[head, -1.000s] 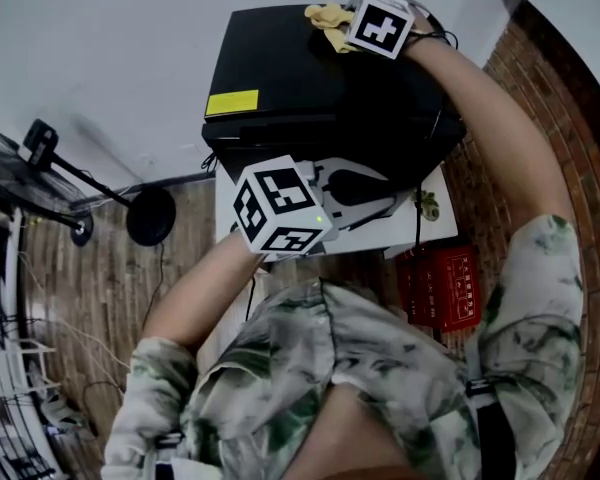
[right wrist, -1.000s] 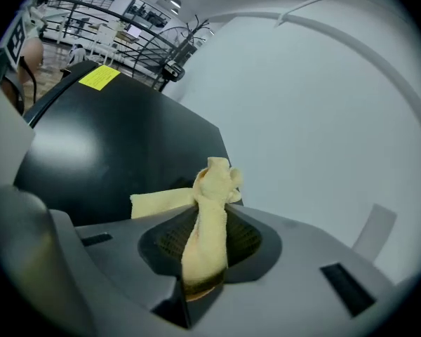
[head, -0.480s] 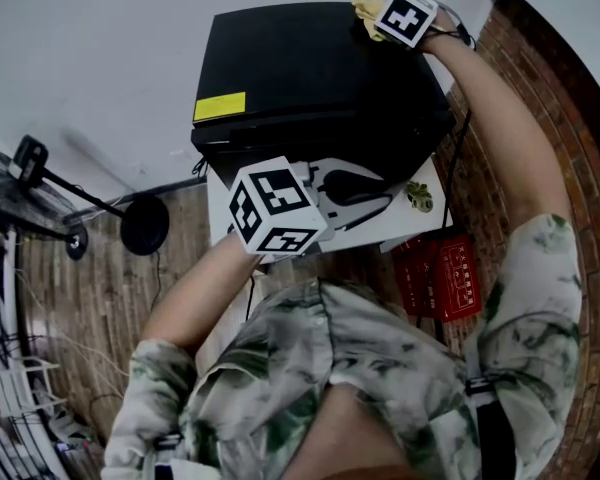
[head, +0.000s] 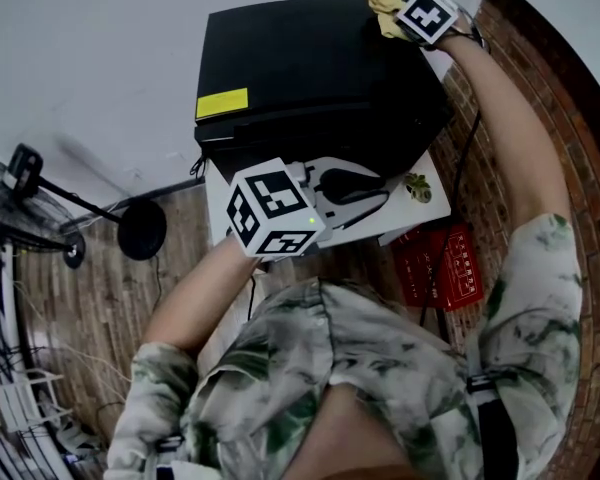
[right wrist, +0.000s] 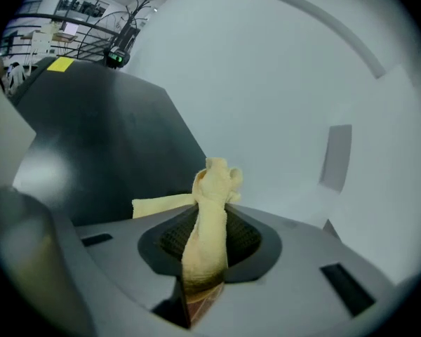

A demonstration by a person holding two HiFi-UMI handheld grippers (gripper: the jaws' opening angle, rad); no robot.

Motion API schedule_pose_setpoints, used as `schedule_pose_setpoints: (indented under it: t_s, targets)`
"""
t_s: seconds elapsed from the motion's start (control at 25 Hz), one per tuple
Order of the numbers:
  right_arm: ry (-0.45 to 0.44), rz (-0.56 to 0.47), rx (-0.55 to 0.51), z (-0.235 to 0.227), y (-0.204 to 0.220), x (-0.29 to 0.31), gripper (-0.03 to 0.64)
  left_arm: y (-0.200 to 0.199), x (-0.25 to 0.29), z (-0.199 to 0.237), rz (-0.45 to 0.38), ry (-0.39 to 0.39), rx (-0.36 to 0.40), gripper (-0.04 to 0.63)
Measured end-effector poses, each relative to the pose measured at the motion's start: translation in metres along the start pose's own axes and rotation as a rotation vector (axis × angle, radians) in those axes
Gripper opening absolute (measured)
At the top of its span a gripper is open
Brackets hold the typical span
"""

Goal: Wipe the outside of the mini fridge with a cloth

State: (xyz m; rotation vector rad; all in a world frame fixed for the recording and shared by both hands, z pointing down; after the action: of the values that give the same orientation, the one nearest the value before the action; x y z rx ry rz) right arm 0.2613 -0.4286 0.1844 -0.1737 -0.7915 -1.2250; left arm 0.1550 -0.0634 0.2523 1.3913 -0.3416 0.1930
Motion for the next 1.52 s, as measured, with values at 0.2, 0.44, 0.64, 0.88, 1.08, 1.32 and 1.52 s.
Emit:
schedule_pose_setpoints:
  t_s: [0.2, 0.44, 0.64, 0.88, 1.08, 1.32, 1.52]
  targets:
    - [-0.088, -0.219, 0.109, 0.002, -0.013, -0.039, 0.095, 0.003, -0.011, -0.007, -0.024, 0.05, -0.009, 0.055]
    - [-0.075, -0.337, 0.245, -0.003, 0.017, -0.087, 0.095, 0.008, -0.009, -0.03, -0.046, 0.115, 0.043, 0.055]
    - [-0.079, -0.382, 0.312, -0.022, 0.064, -0.077, 0.095, 0.006, 0.04, -0.036, -0.029, 0.116, 0.052, 0.055]
    - [-0.193, -0.53, 0.354, -0.046, 0.101, -0.044, 0.095, -0.025, 0.119, -0.013, -0.028, 0.023, 0.037, 0.055]
    - [-0.327, -0.636, 0.347, -0.062, 0.114, -0.004, 0.095, -0.059, 0.191, 0.01, -0.039, -0.056, -0.015, 0.055]
    - [-0.493, -0.7, 0.331, -0.017, 0.108, 0.055, 0.095, -0.048, 0.235, 0.032, -0.033, -0.174, -0.092, 0.055]
    - [-0.566, -0.716, 0.348, 0.022, 0.098, 0.097, 0.095, -0.028, 0.241, 0.043, -0.026, -0.268, -0.141, 0.055]
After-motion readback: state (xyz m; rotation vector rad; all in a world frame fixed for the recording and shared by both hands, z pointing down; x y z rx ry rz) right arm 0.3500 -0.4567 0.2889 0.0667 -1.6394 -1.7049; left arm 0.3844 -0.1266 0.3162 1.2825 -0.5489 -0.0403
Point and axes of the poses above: the fingertips, and each gripper's own axes: x forward along the fingers, z to its left, y out of its underside, the point moved 2 cm from there along -x, backward along the fingers, and after that the axes turned 11 degrees about z, right-handed, at the moved point
